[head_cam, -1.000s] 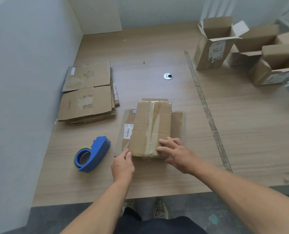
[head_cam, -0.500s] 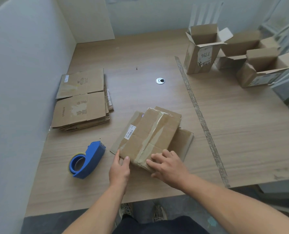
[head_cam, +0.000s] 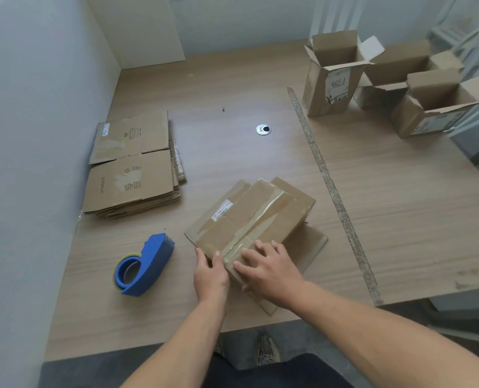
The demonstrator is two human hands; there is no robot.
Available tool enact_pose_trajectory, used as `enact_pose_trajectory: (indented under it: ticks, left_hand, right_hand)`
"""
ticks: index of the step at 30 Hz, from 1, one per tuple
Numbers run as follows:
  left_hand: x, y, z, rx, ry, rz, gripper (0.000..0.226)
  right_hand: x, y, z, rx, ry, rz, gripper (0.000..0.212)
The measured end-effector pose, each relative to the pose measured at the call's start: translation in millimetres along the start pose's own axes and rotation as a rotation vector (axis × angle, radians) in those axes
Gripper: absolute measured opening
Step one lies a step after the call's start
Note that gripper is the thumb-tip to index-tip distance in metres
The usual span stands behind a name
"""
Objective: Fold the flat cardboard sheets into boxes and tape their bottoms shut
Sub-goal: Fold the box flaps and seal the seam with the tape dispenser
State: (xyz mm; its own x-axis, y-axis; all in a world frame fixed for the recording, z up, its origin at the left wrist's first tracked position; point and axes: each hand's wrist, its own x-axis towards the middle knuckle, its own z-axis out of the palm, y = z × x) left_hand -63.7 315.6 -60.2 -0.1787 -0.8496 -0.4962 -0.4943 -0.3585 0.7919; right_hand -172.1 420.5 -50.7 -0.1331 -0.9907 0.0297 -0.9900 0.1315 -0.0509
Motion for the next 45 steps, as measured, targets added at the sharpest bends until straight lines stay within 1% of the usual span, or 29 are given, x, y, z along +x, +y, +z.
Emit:
enact_pose_trajectory:
  ticks: [2, 4, 6, 8, 10, 11, 12, 14, 15, 16, 19, 21, 22, 23, 24, 25, 28, 29, 31, 32, 33, 35, 37, 40, 42, 45]
  left_hand:
    - [6.5, 0.2, -2.9, 0.049, 0.0, 0.012, 0.066]
    - [13.2, -1.6, -10.9, 0.066, 0.01, 0.04, 0.065]
    - [21.2, -4.2, -21.2, 0.081, -0.009, 0.065, 0.063]
    - [30.4, -6.5, -30.3, 0.086, -0.038, 0.088, 0.06]
    - [32.0, -3.1, -35.2, 0.099, -0.052, 0.12, 0.056]
    - [31.7, -2.2, -36.5, 0.103, -0.049, 0.129, 0.054]
    - [31.0, -1.5, -37.6, 0.094, -0.037, 0.137, 0.052]
    - [28.3, -1.2, -38.1, 0.107, -0.007, 0.144, 0.046]
    - [25.8, -1.2, -37.4, 0.133, 0.018, 0.148, 0.042]
    - [22.8, -0.8, -36.2, 0.141, 0.052, 0.143, 0.041]
    - [15.2, -3.8, -33.6, 0.056, 0.132, 0.045, 0.061]
    - [12.7, -9.0, -34.6, 0.066, 0.157, 0.006, 0.069]
    - [11.2, -9.7, -36.7, 0.096, 0.163, -0.012, 0.064]
    - [11.7, -10.5, -39.1, 0.126, 0.16, -0.021, 0.052]
    - [11.2, -8.6, -41.5, 0.15, 0.14, -0.019, 0.035]
    - [11.3, -6.7, -43.5, 0.185, 0.108, -0.004, 0.022]
    - [11.8, -3.2, -45.2, 0.277, 0.044, 0.084, 0.017]
    - [11.7, -4.7, -44.6, 0.283, 0.024, 0.105, 0.023]
    - [10.8, -5.5, -44.1, 0.286, -0.008, 0.109, 0.048]
    - [11.9, -4.6, -43.2, 0.279, -0.005, 0.086, 0.054]
    - [13.6, -3.3, -42.1, 0.278, 0.005, 0.066, 0.056]
    - [17.3, -0.5, -39.9, 0.296, 0.032, 0.056, 0.05]
    - [18.6, 1.3, -40.4, 0.3, 0.044, 0.073, 0.038]
    - [17.9, 0.3, -45.8, 0.302, 0.076, 0.128, 0.026]
    - [21.8, -1.8, -49.7, 0.319, 0.094, 0.166, 0.027]
    - [23.7, 0.0, -56.0, 0.291, 0.105, 0.146, 0.042]
  right_hand:
    - [0.5, -10.9, 2.4, 0.012, 0.033, 0.044, 0.052]
    - [3.7, -14.8, 4.6, 0.07, 0.045, 0.021, 0.039]
    - [8.7, -7.8, 0.6, 0.237, 0.064, -0.012, 0.041]
    - [13.8, 7.2, -5.3, 0.362, 0.125, 0.015, 0.044]
    - [17.2, 23.5, -13.4, 0.326, 0.215, 0.156, 0.043]
    - [19.0, 31.3, -18.3, 0.321, 0.214, 0.283, 0.044]
    - [20.1, 39.4, -22.7, 0.333, 0.156, 0.425, 0.051]
    - [19.6, 53.6, -25.4, 0.416, -0.038, 0.675, 0.071]
    - [19.0, 57.5, -24.8, 0.447, -0.102, 0.747, 0.077]
    - [18.8, 59.3, -24.0, 0.459, -0.11, 0.791, 0.081]
    - [21.9, 54.8, -22.8, 0.505, -0.049, 0.916, 0.087]
    - [22.5, 47.4, -20.3, 0.52, -0.086, 0.987, 0.088]
    - [21.9, 44.0, -18.2, 0.53, -0.11, 1.008, 0.087]
    - [21.5, 40.9, -16.9, 0.539, -0.13, 1.022, 0.085]
    - [22.1, 38.4, -16.0, 0.552, -0.137, 1.036, 0.084]
    - [24.2, 35.8, -15.8, 0.577, -0.139, 1.056, 0.086]
    - [33.6, 26.4, -14.8, 0.63, -0.157, 1.126, 0.102]
    - [35.2, 23.8, -13.5, 0.627, -0.152, 1.137, 0.102]
    - [35.5, 22.8, -9.9, 0.661, -0.094, 1.148, 0.09]
    - [34.5, 24.4, -8.9, 0.702, -0.059, 1.154, 0.082]
    - [33.0, 27.0, -9.0, 0.745, -0.03, 1.156, 0.075]
    - [30.4, 34.3, -8.6, 0.814, 0.018, 1.151, 0.066]
    - [27.4, 41.3, -7.8, 0.852, 0.055, 1.152, 0.058]
    - [22.0, 47.4, -3.4, 0.888, 0.074, 1.159, 0.053]
    - [19.3, 49.8, 0.6, 0.903, 0.091, 1.153, 0.053]
    - [16.2, 50.6, 1.9, 0.93, 0.106, 1.13, 0.05]
